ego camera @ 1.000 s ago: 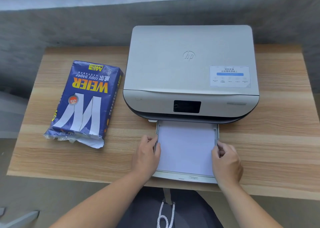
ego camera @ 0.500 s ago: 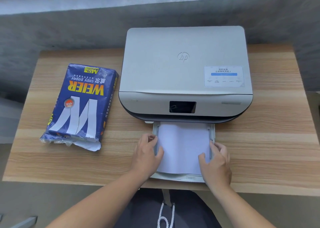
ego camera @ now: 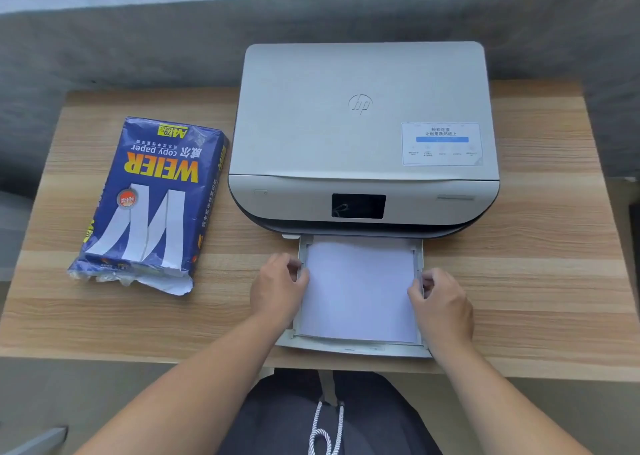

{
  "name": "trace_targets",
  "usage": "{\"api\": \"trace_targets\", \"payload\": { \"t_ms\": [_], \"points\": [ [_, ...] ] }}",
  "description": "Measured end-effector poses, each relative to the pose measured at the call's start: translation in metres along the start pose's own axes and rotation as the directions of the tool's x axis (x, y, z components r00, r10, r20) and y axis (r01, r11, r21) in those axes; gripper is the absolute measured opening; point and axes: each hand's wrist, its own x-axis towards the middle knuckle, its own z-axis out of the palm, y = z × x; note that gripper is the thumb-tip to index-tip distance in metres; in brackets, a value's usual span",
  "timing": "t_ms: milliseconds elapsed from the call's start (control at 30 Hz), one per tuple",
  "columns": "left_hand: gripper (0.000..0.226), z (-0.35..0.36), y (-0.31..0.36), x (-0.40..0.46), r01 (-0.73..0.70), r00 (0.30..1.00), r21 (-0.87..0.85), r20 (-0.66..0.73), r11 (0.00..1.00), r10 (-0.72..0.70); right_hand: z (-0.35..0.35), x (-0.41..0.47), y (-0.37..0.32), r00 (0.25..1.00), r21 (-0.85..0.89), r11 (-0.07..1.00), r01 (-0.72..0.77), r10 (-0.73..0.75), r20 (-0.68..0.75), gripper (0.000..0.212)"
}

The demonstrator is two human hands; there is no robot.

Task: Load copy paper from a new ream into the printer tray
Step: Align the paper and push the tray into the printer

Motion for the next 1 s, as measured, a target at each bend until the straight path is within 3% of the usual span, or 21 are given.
{"api": "trace_targets", "payload": {
  "t_ms": [133,300,500,700,1000],
  "points": [
    [0.004,-0.005,-0.003,0.001,-0.002,1.000,0.022,-0.003,1.000,0.002,-0.002,0.004,-0.001,1.000,-0.083,0.996,0.030,-0.030,0.001,0.008],
    [0.009,-0.005,-0.010,-0.006,-0.068,0.998,0.014,-0.012,0.998,0.069,0.001,-0.003,-0.002,0.998,-0.029,0.999,0.019,-0.021,-0.056,0.008],
    [0.008,-0.002,-0.011,-0.013,-0.026,0.999,-0.003,-0.022,1.000,0.026,0.006,-0.009,-0.003,0.990,0.085,0.993,-0.081,0.090,-0.108,0.003],
    [0.003,-0.002,-0.011,-0.012,-0.029,0.999,-0.026,-0.040,0.999,0.028,0.008,-0.008,-0.007,0.974,0.155,0.968,-0.198,0.212,-0.081,0.005],
    [0.002,-0.002,-0.006,-0.012,-0.012,1.000,-0.031,-0.020,0.999,0.012,0.005,-0.005,-0.010,0.971,0.172,0.959,-0.225,0.235,-0.036,0.005]
  ]
}}
